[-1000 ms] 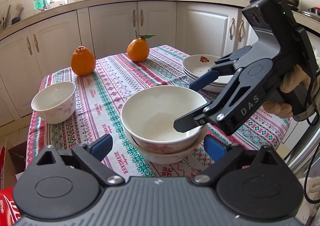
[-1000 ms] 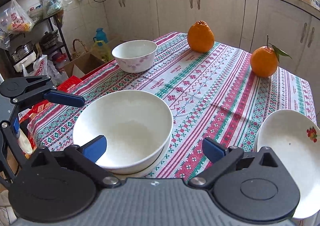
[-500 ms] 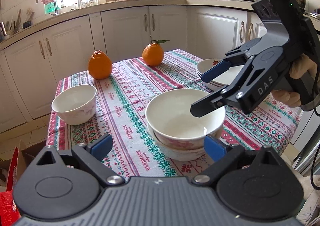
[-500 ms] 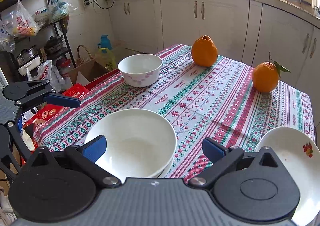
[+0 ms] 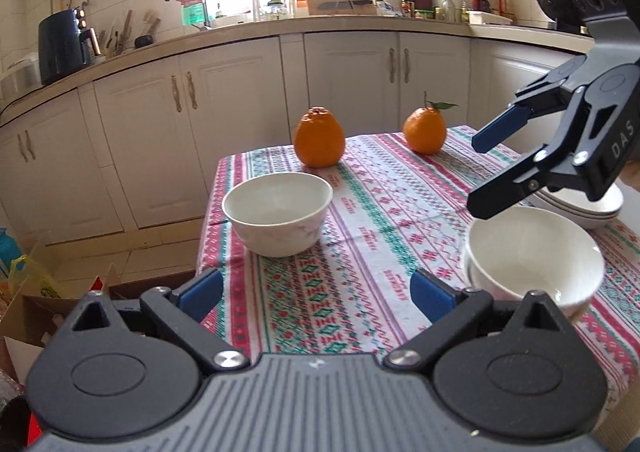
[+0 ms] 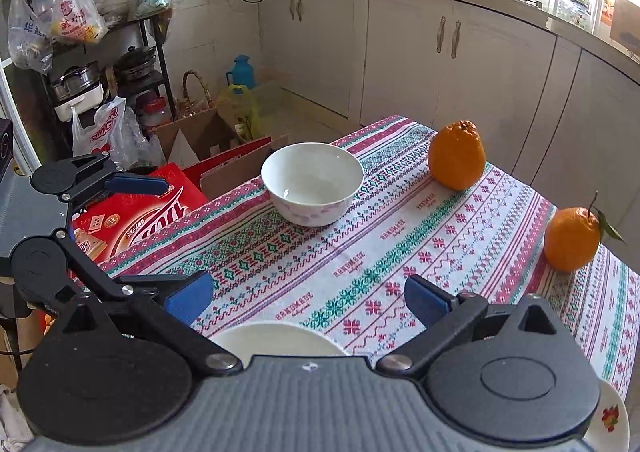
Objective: Organize plates and bowls
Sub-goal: 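Open the right tool and pull it back from the two bowls, then move the right tool to a third white bowl and grasp its rim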
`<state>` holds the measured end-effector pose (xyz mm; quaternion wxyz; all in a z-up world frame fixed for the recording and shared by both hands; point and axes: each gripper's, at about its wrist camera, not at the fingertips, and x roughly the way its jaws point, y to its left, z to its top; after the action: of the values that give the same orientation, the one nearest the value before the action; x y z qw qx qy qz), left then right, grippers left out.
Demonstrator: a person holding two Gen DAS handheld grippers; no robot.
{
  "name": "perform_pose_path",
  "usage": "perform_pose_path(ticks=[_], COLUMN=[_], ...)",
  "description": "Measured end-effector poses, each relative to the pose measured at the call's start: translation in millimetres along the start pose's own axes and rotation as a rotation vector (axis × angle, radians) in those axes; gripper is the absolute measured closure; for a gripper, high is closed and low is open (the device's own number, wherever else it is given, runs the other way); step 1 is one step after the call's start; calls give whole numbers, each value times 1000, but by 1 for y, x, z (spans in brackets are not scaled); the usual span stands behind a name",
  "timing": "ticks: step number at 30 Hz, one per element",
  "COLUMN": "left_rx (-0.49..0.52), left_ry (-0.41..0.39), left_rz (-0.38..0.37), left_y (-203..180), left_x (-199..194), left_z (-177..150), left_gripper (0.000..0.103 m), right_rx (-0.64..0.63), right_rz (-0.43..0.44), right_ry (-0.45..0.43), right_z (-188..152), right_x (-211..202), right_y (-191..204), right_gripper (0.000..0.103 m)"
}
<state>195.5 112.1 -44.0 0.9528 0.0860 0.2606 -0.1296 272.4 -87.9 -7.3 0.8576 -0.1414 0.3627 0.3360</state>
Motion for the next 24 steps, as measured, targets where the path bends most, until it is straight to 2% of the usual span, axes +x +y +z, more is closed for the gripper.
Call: perform_pose_path(ticks=[7, 16, 24], left_rx=[21, 8, 3], left_ry=[8, 50, 41], left_rz=[48, 21, 41], left_y=[17, 23, 26], left_x=[45, 89, 109], left_z=[10, 14, 19], left_gripper=[3, 5, 8], right_rx=[-5, -42, -27], right_rz=[42, 102, 137], right_ry=[40, 110, 151], right_z=[40, 79, 93], right_x=[40, 105, 153], right_y=[-18, -36, -51], right_gripper=[0, 2, 12])
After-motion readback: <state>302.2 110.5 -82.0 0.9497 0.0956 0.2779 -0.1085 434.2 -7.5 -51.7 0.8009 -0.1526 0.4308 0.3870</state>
